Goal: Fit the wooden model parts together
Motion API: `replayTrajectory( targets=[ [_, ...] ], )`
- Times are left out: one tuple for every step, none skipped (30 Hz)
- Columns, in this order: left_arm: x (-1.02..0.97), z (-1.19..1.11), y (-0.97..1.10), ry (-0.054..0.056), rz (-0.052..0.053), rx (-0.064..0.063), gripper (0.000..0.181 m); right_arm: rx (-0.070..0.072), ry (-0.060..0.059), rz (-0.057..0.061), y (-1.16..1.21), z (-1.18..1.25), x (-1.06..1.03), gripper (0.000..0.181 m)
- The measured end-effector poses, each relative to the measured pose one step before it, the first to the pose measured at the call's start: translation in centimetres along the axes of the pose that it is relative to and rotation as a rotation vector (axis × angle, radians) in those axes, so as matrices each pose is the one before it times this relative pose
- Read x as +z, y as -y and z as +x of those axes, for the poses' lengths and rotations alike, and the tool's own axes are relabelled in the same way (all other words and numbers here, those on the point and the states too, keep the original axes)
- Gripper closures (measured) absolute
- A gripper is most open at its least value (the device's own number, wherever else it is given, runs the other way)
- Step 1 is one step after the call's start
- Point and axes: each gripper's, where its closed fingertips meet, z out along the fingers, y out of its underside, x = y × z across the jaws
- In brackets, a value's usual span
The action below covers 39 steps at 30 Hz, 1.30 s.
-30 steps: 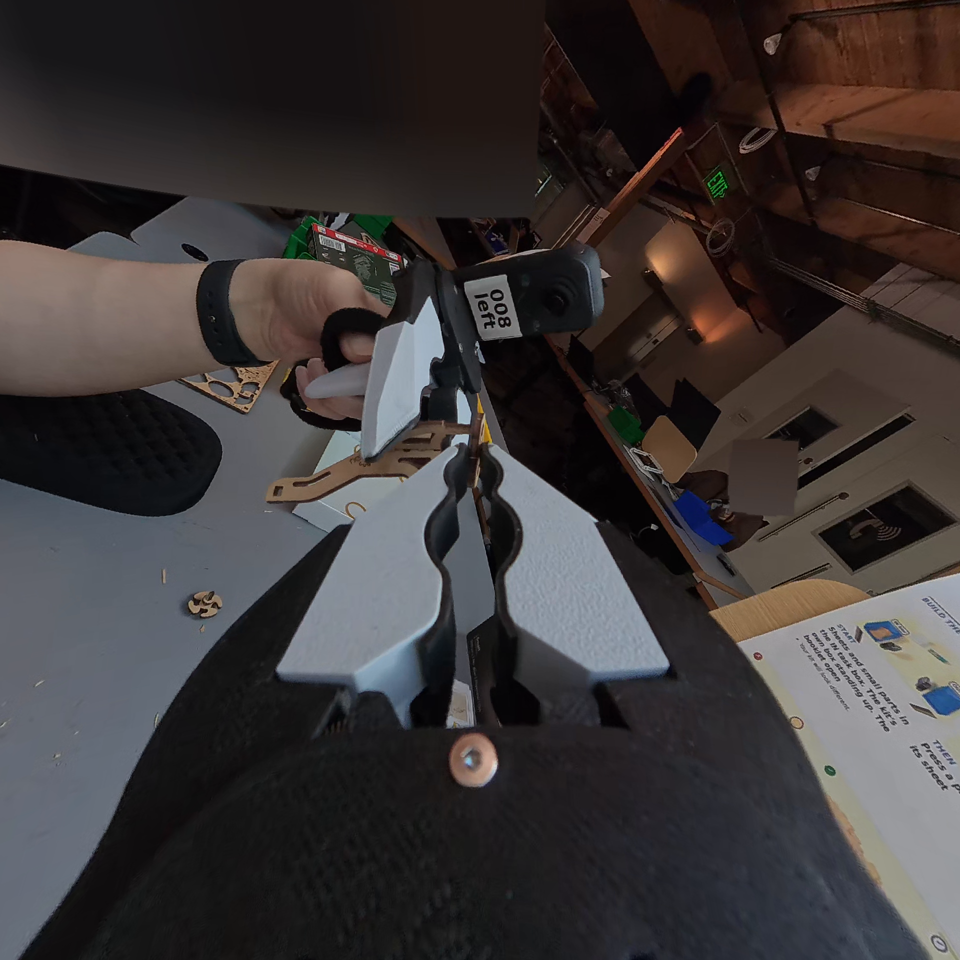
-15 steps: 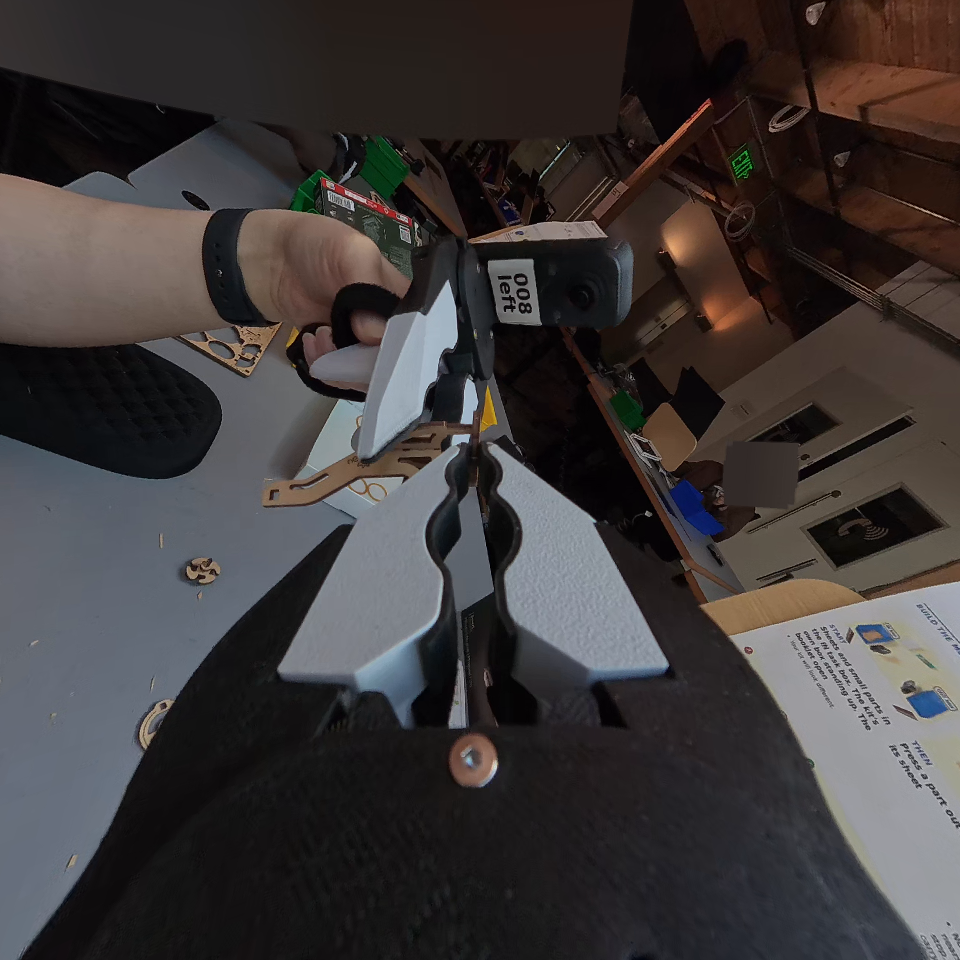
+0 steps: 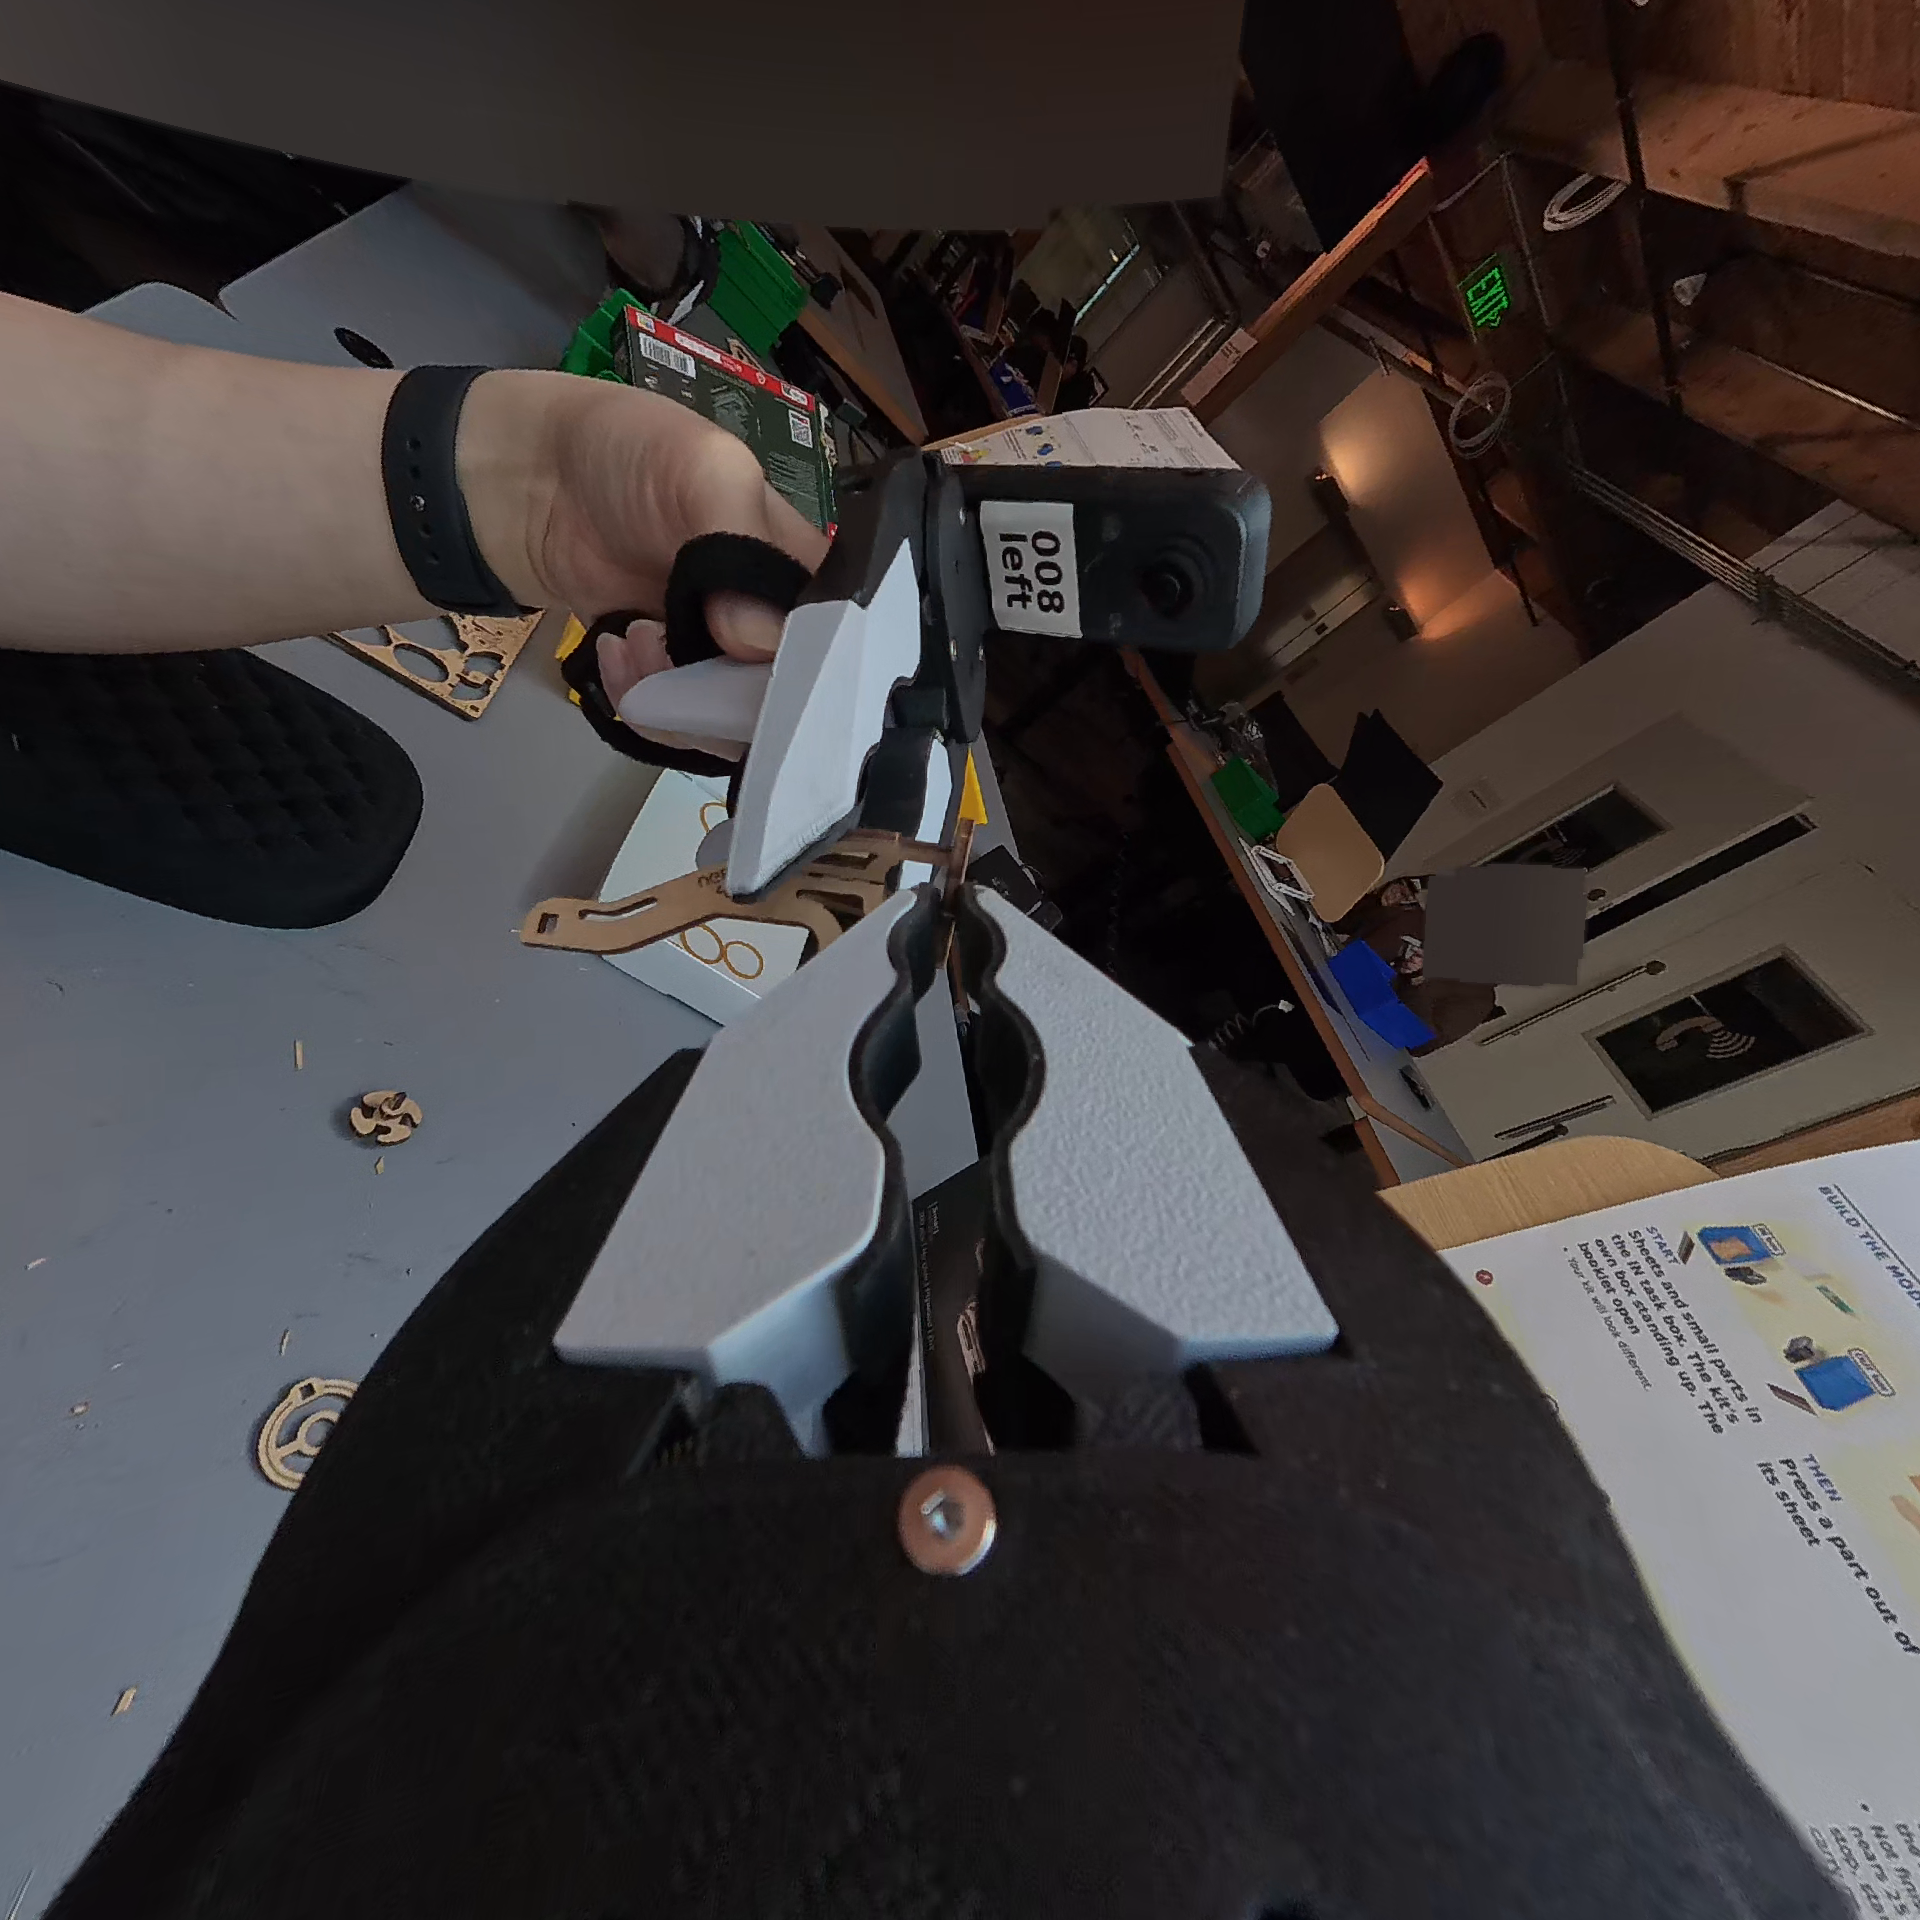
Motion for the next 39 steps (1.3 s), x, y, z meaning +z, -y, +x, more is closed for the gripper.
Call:
replayTrajectory(
  targets=[
    [-0.053, -0.072, 0.138, 0.0034, 0.0085, 0.0023, 0.15, 0.0098, -0.0076, -0.0043, -0.051, 0.167, 0.045, 0.179],
    [-0.072, -0.099, 0.192, 0.0047, 0.0114, 0.0019, 0.15, 0.0096, -0.0105, -0.0057, -0.055, 0.185, 0.077, 0.18],
    [-0.075, -0.115, 0.194, 0.0064, 0.0117, 0.0038, 0.15, 0.0044, -0.0113, -0.0051, -0.073, 0.188, 0.078, 0.179],
    [-0.036, -0.138, 0.143, 0.008, 0.0089, 0.006, 0.15, 0.0015, -0.0099, -0.0029, -0.057, 0.129, 0.07, 0.179],
    [-0.015, -0.124, 0.097, 0.0076, 0.0061, 0.0054, 0.15, 0.0028, -0.0092, -0.0024, -0.057, 0.131, 0.072, 0.18],
    [0.001, -0.1, 0.151, 0.005, 0.0098, 0.0014, 0.15, 0.0039, -0.0126, -0.0009, -0.022, 0.196, 0.06, 0.18],
    [-0.013, -0.05, 0.202, 0.0012, 0.0134, 0.0003, 0.15, 0.0042, -0.0129, 0.002, 0.03, 0.196, 0.04, 0.18],
    [-0.001, -0.039, 0.189, 0.0008, 0.0117, 0.0034, 0.15, 0.0028, -0.012, 0.0019, 0.029, 0.179, 0.041, 0.18],
    [0.012, -0.065, 0.123, 0.004, 0.0083, 0.0037, 0.149, -0.001, -0.0115, -0.0012, -0.022, 0.134, 0.042, 0.18],
    [-0.004, -0.131, 0.083, 0.0081, 0.0053, 0.0018, 0.149, -0.0083, -0.0271, 0.003, 0.026, 0.339, -0.002, 0.18],
    [-0.038, -0.162, 0.155, 0.0108, 0.0087, 0.0042, 0.149, -0.0071, -0.0171, 0.0101, 0.15, 0.19, -0.033, 0.18],
    [-0.057, -0.065, 0.207, 0.0057, 0.0129, 0.0082, 0.149, 0.0061, 0.0025, 0.0048, 0.095, -0.035, 0.013, 0.18],
    [-0.073, 0.023, 0.219, 0.0018, 0.0131, 0.0068, 0.149, 0.0075, -0.0053, 0.0018, 0.04, 0.106, 0.004, 0.18],
    [-0.059, -0.004, 0.156, 0.0025, 0.0088, 0.0035, 0.149, 0.0002, -0.0026, 0.0042, 0.056, 0.052, -0.031, 0.18],
    [-0.051, 0.033, 0.085, 0.0018, 0.0045, 0.006, 0.149, -0.0026, 0.0015, 0.0026, 0.02, -0.03, -0.032, 0.18],
    [-0.031, -0.006, -0.011, 0.0049, -0.0021, 0.008, 0.149, 0.0009, 0.0007, -0.0009, -0.019, 0.02, -0.025, 0.18],
    [0.01, 0.017, -0.093, 0.005, -0.0078, 0.0105, 0.15, 0.0026, -0.0086, -0.0026, -0.028, 0.165, -0.017, 0.18],
    [0.04, 0.118, -0.138, -0.0016, -0.0107, 0.0094, 0.15, 0.0005, 0.0014, -0.0003, -0.005, 0.005, -0.011, 0.18],
    [0.065, 0.146, -0.068, -0.002, -0.0059, 0.0059, 0.15, 0.0017, 0.0112, 0.0016, 0.015, -0.161, -0.009, 0.18],
    [0.051, 0.037, 0.037, 0.0028, 0.0014, 0.0034, 0.15, 0.0014, 0.0109, 0.002, 0.014, -0.162, 0.014, 0.18],
    [0.037, 0.011, 0.012, 0.0024, 0.0002, 0.0015, 0.15, 0.0002, 0.0016, 0.0025, 0.028, -0.017, -0.012, 0.18],
    [0.054, 0.033, -0.116, -0.0013, -0.0078, 0.0009, 0.15, -0.0026, 0.0074, 0.0026, 0.028, -0.12, -0.022, 0.18],
    [0.028, 0.023, -0.121, -0.0019, -0.0084, -0.0007, 0.15, -0.0052, 0.0034, 0.0, -0.008, -0.074, -0.02, 0.18],
    [0.0, 0.027, -0.038, -0.0017, -0.0027, 0.0003, 0.15, -0.0075, 0.0002, 0.0023, 0.023, -0.028, -0.024, 0.18],
    [-0.019, 0.031, -0.038, -0.0017, -0.0023, 0.0001, 0.15, -0.0038, 0.002, 0.0007, 0.002, -0.037, -0.025, 0.18],
    [-0.033, 0.029, -0.034, -0.0013, -0.0027, -0.0001, 0.15, -0.0043, 0.0032, 0.0015, 0.005, -0.042, -0.029, 0.18],
    [-0.035, 0.053, -0.027, -0.0029, -0.0028, 0.0002, 0.15, -0.0033, 0.0032, 0.0035, 0.012, -0.043, -0.055, 0.18],
    [-0.048, 0.032, 0.015, -0.0014, 0.0, 0.0011, 0.15, 0.0008, 0.003, 0.002, -0.015, -0.005, -0.036, 0.18],
    [-0.062, 0.013, -0.012, 0.0009, -0.0013, 0.0014, 0.15, 0.0025, 0.007, 0.0017, -0.033, -0.073, -0.038, 0.18],
    [-0.062, 0.055, -0.03, -0.002, -0.0029, 0.0004, 0.15, -0.0031, 0.0055, 0.0044, 0.01, -0.065, -0.069, 0.18],
    [-0.067, 0.079, 0.034, -0.0046, 0.0013, -0.0008, 0.15, -0.0038, 0.0007, 0.005, 0.034, 0.007, -0.075, 0.18],
    [-0.066, 0.09, 0.134, -0.0056, 0.0083, -0.0023, 0.15, 0.0044, -0.0026, 0.0037, 0.015, 0.081, -0.046, 0.18],
    [-0.073, 0.092, 0.158, -0.0072, 0.0104, -0.0043, 0.151, 0.0047, -0.002, 0.0063, 0.046, 0.065, -0.027, 0.18],
    [-0.042, 0.073, 0.08, -0.0081, 0.0058, -0.0051, 0.151, 0.0038, -0.0017, 0.007, 0.057, 0.025, -0.002, 0.18],
    [-0.035, -0.006, 0.024, -0.0022, 0.0025, -0.0051, 0.151, 0.0044, -0.0024, 0.0009, -0.044, 0.033, 0.055, 0.18],
    [-0.054, -0.089, 0.066, 0.0035, 0.0046, -0.0031, 0.151, 0.0004, -0.0086, -0.0029, -0.086, 0.092, 0.078, 0.18],
    [-0.062, -0.066, 0.132, 0.0018, 0.0098, -0.0024, 0.151, -0.0038, -0.0125, 0.0013, 0.003, 0.118, 0.058, 0.18],
    [-0.058, 0.011, 0.08, -0.0035, 0.0058, -0.0028, 0.152, -0.0023, -0.0077, 0.0031, 0.05, 0.059, 0.061, 0.18],
    [-0.06, 0.031, 0.049, -0.0047, 0.003, -0.0018, 0.152, 0.0011, -0.0051, 0.0026, 0.042, 0.027, 0.048, 0.18]
  ],
)
